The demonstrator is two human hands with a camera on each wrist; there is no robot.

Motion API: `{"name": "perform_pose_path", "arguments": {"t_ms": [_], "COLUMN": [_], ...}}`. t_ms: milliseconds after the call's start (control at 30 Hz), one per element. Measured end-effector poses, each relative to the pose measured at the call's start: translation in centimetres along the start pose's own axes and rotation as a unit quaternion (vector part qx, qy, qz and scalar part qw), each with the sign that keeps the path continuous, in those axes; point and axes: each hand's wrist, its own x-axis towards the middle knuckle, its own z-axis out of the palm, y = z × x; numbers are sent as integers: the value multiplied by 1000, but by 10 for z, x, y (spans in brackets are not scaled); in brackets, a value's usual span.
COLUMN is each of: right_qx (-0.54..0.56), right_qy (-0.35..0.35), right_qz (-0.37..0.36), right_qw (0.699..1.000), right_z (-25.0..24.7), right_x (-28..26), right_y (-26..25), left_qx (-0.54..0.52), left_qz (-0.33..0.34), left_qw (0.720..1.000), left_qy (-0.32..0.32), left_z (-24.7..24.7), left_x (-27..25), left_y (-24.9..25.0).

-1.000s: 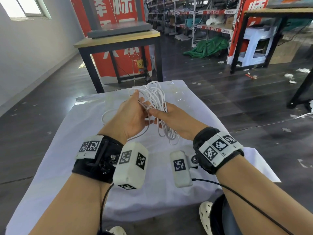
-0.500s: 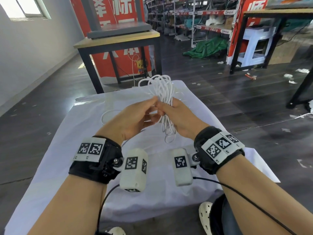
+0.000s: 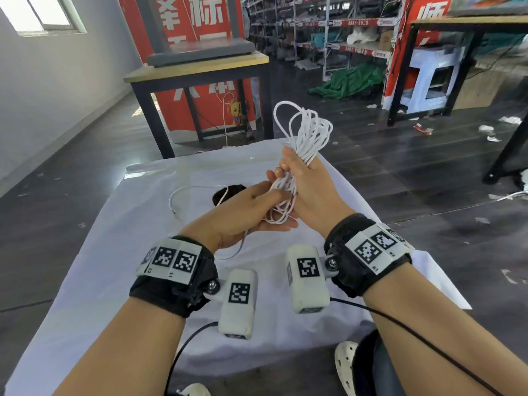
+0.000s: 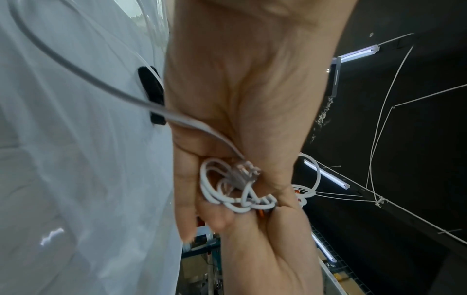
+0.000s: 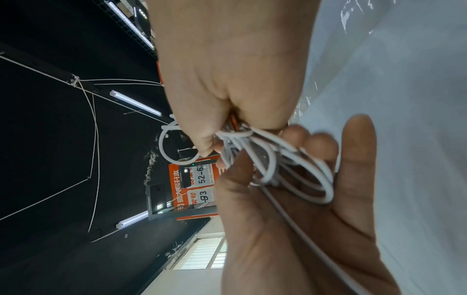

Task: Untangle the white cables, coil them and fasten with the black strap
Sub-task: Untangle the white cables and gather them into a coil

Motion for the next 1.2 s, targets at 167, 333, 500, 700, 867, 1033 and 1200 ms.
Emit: {"name": "perform_pose_path", "arguments": {"t_ms": [167, 333, 500, 700, 867, 1033, 1200], "right_qx": [1, -67, 33, -9, -126, -309, -454], "right_qy": [-43, -64, 19, 221, 278, 219, -16], "right_qz": [48, 66, 15, -97, -142, -141, 26], "right_qw": [998, 993, 999, 970, 942, 915, 891], "right_z": [-7, -11, -10, -33, -42, -49, -33], "right_x": [3, 2, 5, 22, 24, 32, 14], "right_y": [-2, -5, -1, -11, -14, -7, 6], "left_qx": [-2, 13, 130, 226, 219, 170, 170], "left_qz": [-7, -48, -64, -74, -51, -9, -16], "left_qw": [1000, 998, 986, 970, 974, 985, 984], "left_qy": [4, -32, -80, -41, 17, 29, -60], "left_z": [-3, -7, -10, -48, -57, -60, -51], "left_x": [-3, -8, -16, -23, -25, -33, -37], "left_y": [0, 4, 11, 6, 4, 13, 20]}}
